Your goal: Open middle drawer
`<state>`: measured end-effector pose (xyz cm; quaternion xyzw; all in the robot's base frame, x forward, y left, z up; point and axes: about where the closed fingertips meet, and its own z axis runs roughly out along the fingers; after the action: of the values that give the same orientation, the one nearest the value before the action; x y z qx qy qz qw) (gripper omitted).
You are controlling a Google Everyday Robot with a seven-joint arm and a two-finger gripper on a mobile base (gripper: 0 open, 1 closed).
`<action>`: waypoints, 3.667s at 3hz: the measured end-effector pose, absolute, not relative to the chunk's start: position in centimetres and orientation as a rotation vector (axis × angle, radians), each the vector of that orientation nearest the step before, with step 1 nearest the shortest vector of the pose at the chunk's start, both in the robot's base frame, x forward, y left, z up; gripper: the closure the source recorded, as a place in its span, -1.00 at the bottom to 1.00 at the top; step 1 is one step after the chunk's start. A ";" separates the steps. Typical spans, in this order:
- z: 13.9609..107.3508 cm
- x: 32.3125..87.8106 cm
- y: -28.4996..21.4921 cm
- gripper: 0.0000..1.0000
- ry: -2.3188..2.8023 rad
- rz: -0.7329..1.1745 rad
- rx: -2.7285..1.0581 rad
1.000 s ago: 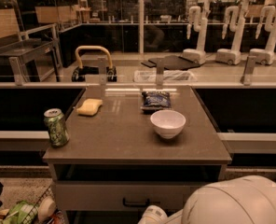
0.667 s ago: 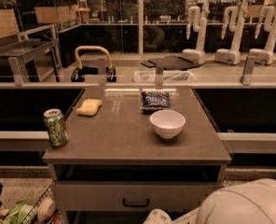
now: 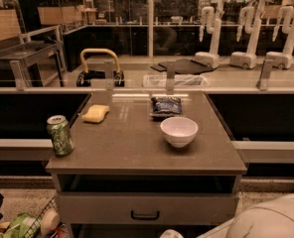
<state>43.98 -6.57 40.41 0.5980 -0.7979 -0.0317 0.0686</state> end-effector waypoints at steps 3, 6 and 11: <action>40.5 37.4 -6.2 0.48 -2.396 -0.244 1.665; 40.3 37.1 -6.3 -0.92 -2.389 -0.246 1.662; 39.6 28.9 -7.2 0.26 -2.429 -0.515 1.597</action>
Offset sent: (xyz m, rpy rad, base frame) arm -0.1237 0.0102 0.0082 0.0644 0.2262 -0.1445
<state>28.92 -7.23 39.63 0.5386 -0.8191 -0.1736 0.0943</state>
